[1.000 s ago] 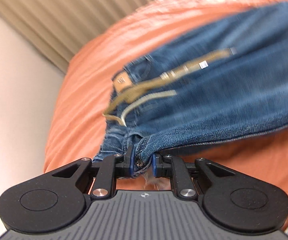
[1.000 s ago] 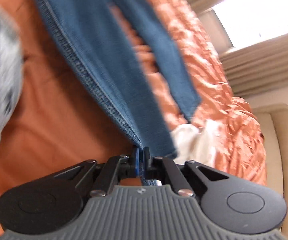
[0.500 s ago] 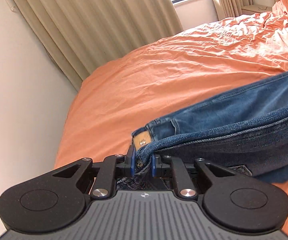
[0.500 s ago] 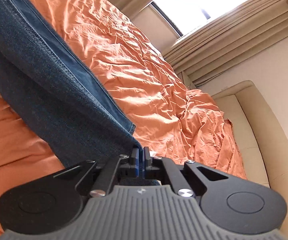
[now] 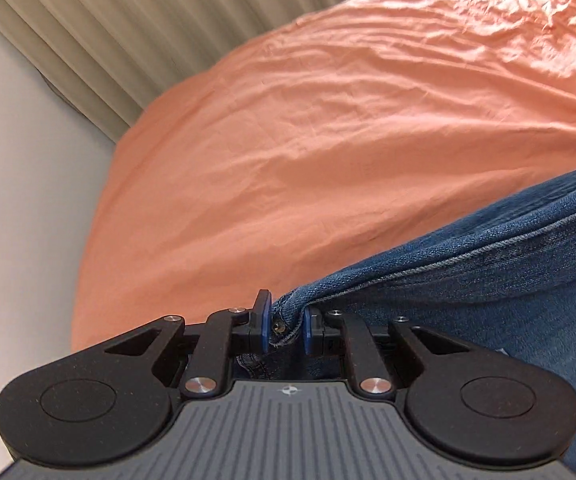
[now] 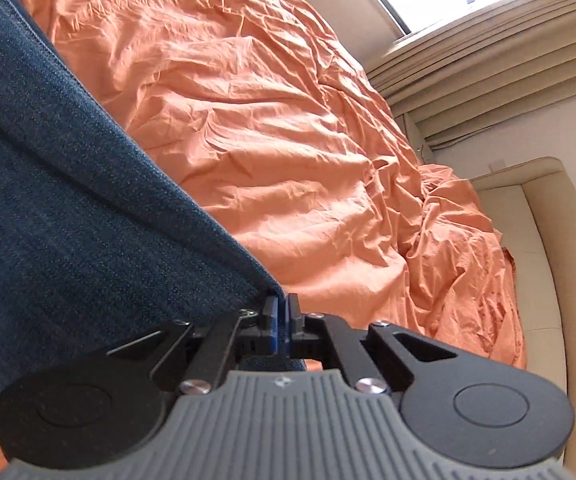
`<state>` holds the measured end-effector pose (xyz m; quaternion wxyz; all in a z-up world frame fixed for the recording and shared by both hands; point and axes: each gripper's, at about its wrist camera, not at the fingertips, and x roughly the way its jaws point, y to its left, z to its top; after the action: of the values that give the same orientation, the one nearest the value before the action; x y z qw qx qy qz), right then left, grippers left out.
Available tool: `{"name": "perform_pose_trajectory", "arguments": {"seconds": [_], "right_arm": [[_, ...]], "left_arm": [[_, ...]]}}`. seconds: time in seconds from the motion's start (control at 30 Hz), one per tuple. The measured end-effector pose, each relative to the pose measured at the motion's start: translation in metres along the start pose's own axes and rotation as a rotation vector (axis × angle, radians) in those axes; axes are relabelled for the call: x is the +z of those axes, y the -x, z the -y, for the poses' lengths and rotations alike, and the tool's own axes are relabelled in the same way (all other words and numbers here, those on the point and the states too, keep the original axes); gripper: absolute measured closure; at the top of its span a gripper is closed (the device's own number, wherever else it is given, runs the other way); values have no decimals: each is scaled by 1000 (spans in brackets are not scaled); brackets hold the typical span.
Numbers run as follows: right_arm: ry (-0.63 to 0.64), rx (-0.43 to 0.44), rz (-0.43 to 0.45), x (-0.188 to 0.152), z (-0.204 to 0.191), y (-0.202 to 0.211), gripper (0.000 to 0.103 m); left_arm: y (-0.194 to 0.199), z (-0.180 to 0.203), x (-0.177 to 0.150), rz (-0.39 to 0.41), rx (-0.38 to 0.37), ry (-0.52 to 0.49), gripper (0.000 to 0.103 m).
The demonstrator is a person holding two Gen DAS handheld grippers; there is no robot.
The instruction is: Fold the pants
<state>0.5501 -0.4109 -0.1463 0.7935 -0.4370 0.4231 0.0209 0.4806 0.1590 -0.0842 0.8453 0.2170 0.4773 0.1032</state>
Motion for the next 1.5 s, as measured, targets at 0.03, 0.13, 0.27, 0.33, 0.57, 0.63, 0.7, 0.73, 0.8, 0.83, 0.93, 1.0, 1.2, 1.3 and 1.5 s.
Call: {"name": "perform_pose_trajectory", "arguments": {"seconds": [0.03,0.13,0.27,0.33,0.57,0.63,0.7,0.73,0.8,0.83,0.93,1.0,1.2,1.3,1.5], "right_arm": [[7,10,-12,5,-5,-15,103],[30,30,-39,15,-18,-48,103],[45,52,-71,22,-33,-77,103],[60,54,-77,22,-38,-83,103],[68,-11,31,-3,-18,-24,103],[62,-23,42,-9,-11,-14,103],[44,-32,32,-8,-8,-19,103],[34,-36,26,-6,-9,-24,103],[30,-50,9,1,-14,-36,103],[34,-56,1,4,-18,-41,103],[14,-55,-27,9,-27,-53,103],[-5,-49,-43,10,-29,-59,103],[-143,-3,-38,8,-23,-36,36],[-271,80,-6,5,-20,-3,36],[-585,366,101,-2,-43,73,35]], "left_arm": [[-13,4,3,-18,-4,-9,86],[-47,14,7,-68,-12,-21,85],[-78,22,9,-100,-25,-23,85],[-84,24,8,-103,-25,-30,85],[-10,1,-9,81,1,28,86],[3,-5,-6,107,3,35,86],[-1,-5,4,106,0,37,86],[-7,-3,11,99,-2,44,86],[-23,4,20,76,10,32,86],[-32,9,22,61,18,17,85],[-50,16,23,19,15,2,79],[-55,17,22,1,25,-11,70],[-34,19,18,16,2,-59,1],[-8,5,6,31,-40,1,2],[35,-71,-62,44,-206,405,10]]}}
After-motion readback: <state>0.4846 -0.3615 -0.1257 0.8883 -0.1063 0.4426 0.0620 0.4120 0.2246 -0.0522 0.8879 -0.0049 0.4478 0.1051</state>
